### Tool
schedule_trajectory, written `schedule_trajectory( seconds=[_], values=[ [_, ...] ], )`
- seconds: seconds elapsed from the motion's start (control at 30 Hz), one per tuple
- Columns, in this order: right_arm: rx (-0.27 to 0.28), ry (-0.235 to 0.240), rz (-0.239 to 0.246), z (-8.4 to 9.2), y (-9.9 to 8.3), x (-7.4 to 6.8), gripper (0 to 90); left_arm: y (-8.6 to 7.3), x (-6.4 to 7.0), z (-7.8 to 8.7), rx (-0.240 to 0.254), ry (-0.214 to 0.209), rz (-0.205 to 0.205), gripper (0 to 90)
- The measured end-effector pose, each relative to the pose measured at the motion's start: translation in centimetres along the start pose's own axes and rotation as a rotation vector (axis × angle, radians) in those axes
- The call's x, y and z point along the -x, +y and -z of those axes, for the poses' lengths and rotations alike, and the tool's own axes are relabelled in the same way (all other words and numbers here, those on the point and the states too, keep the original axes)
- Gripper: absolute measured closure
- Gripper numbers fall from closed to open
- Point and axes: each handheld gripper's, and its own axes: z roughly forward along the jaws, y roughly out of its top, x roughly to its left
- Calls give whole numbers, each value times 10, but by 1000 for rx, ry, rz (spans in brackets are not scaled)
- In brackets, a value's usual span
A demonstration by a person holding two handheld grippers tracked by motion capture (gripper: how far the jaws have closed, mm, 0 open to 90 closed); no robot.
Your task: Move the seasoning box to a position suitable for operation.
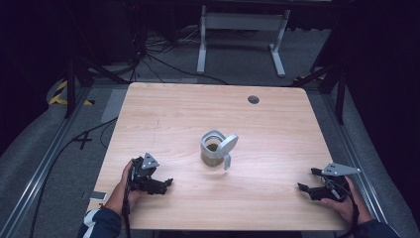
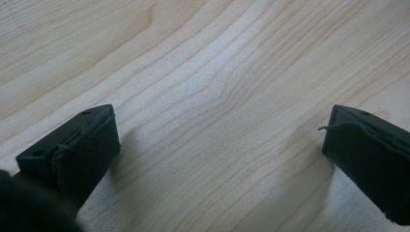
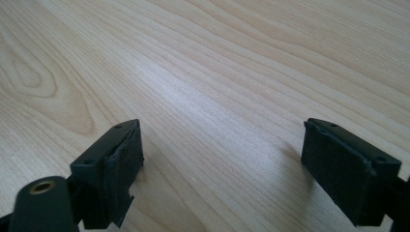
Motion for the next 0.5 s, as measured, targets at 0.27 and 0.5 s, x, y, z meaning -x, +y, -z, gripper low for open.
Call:
schedule_trajectory(
  seconds=[0.27, 0.5],
  values=[
    [-3, 5, 0, 1, -1, 0, 151, -2, -3, 2, -5, -17, -24, 0],
    [-37, 3, -6, 5, 5, -2, 396, -4, -3, 5, -9, -30, -32, 3]
  ],
)
